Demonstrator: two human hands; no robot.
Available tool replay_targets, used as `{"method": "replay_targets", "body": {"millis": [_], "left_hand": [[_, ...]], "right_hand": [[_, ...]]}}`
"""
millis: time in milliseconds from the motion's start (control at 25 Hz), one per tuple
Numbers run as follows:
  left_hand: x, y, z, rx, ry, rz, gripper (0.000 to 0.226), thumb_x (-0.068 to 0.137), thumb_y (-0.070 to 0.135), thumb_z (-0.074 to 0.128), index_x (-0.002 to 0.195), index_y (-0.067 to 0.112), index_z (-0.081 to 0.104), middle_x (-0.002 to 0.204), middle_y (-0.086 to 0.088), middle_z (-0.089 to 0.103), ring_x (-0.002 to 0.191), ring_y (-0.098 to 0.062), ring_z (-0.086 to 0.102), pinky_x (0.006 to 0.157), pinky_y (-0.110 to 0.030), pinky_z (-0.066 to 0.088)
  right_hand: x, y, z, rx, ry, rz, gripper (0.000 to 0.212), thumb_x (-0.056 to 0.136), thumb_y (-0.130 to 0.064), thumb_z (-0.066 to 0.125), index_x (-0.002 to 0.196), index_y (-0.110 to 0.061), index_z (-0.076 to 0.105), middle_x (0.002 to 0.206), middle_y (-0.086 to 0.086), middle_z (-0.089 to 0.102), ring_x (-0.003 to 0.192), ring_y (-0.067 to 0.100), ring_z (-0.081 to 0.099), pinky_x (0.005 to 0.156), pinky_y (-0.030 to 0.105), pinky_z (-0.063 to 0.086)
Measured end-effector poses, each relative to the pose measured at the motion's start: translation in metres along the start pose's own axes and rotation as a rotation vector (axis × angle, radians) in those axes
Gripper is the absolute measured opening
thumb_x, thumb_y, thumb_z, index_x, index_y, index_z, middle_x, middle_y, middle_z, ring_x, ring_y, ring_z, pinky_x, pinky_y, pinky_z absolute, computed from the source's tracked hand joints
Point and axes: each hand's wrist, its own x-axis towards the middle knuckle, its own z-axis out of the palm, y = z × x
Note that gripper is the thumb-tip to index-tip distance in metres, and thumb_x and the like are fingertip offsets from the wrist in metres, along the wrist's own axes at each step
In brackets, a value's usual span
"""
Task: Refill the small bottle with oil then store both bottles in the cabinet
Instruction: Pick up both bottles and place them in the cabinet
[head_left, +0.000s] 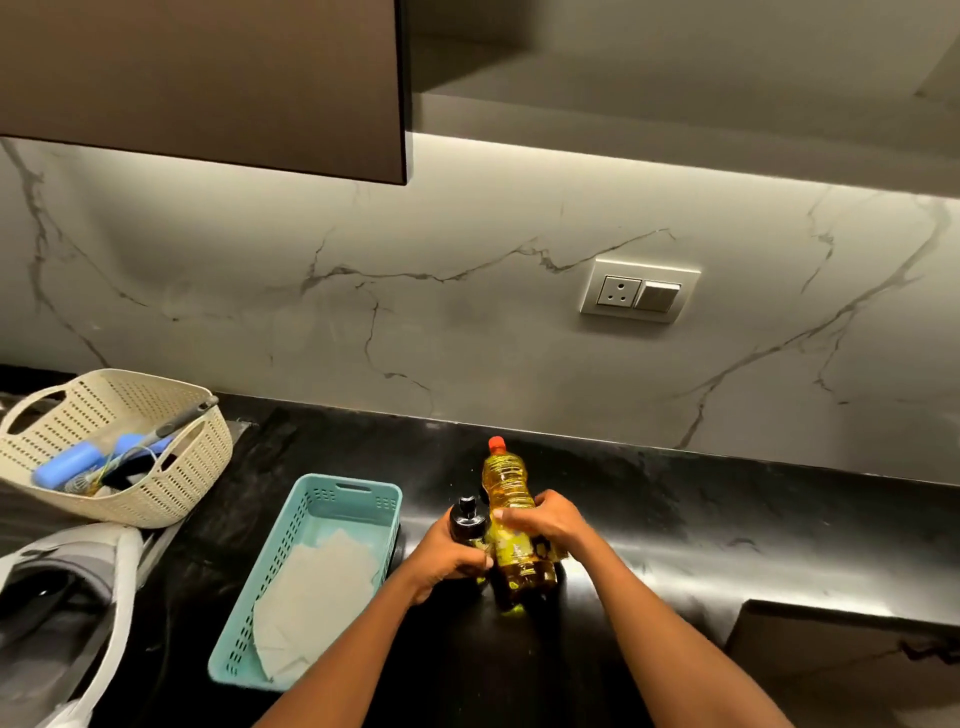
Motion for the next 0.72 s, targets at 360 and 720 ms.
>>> {"method": "replay_targets", "body": {"millis": [360,720], "left_hand": [[0.005,0.005,-0.007,-0.09,0.016,-0.031,0.07,0.066,-0.002,0.087,0.129,0.017,0.061,0.121,-0.013,0.078,0.112,-0.031,0.076,0.094,-0.053,0.064],[-0.023,0.034,0.006,0.045,0.025,0.251,0.066,0.073,-0.016,0.082,0.128,0.014,0.061,0.116,-0.009,0.077,0.106,-0.014,0.075,0.092,-0.033,0.062]], "right_hand": [[0.013,0.0,0.011,0.116,-0.044,-0.028,0.059,0.069,-0.031,0.096,0.116,-0.015,0.064,0.109,0.005,0.076,0.099,0.023,0.076,0.092,0.043,0.065],[-0.047,0.019,0.02,0.406,0.234,-0.402,0.068,0.067,-0.021,0.091,0.125,-0.034,0.059,0.112,-0.006,0.077,0.103,0.01,0.076,0.089,0.034,0.063]]}}
